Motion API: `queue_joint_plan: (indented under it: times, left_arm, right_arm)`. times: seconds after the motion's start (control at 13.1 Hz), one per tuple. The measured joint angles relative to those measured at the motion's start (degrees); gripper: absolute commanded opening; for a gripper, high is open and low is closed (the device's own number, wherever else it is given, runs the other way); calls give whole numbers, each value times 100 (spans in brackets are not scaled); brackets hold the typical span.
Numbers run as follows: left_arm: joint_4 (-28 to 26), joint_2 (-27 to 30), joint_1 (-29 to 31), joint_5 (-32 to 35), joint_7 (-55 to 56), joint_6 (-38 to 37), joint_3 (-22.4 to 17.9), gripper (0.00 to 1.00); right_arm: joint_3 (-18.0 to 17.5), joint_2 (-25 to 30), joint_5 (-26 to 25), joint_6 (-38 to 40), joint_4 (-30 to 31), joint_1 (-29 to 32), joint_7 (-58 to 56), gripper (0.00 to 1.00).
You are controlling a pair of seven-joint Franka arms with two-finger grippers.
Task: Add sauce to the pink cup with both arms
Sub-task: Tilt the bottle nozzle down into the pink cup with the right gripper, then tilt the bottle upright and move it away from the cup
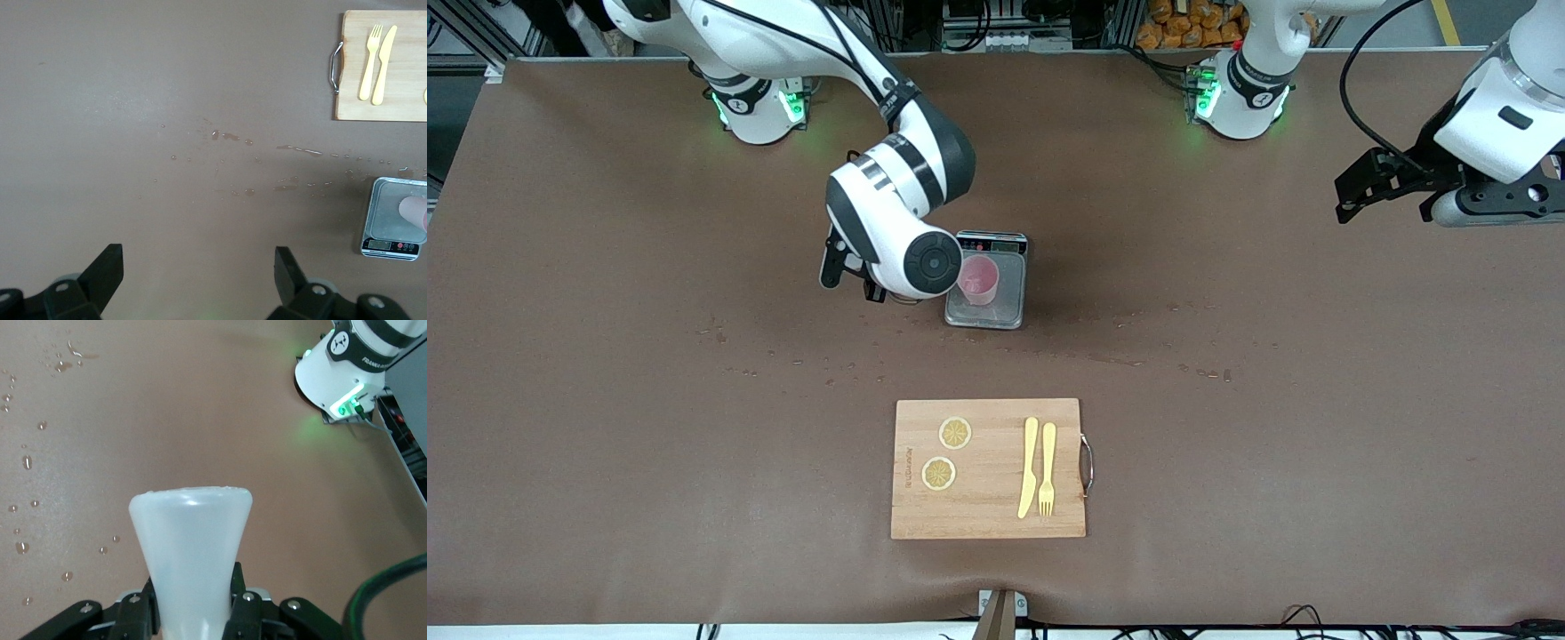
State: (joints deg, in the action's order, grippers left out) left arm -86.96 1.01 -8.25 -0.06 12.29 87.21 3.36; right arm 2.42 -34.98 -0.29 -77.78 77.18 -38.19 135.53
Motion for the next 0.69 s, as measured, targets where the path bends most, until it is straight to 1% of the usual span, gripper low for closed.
queue_joint_plan:
  times: [0.15,0.38,0.46,0.69]
  left_arm:
    - [-2,0,0,0,0,0,0,100]
    - [-10,0,0,0,0,-1,0,100]
    - [-14,0,0,0,0,-2,0,100]
    - [-16,0,-4,0,0,-2,6,100]
  right_arm:
    - [5,71,218,-190,-55,193,-185,28]
    - [7,215,345,-464,-58,315,-463,27]
    - [11,269,446,-540,-47,374,-592,25]
    - [28,563,886,-880,202,772,-1186,24]
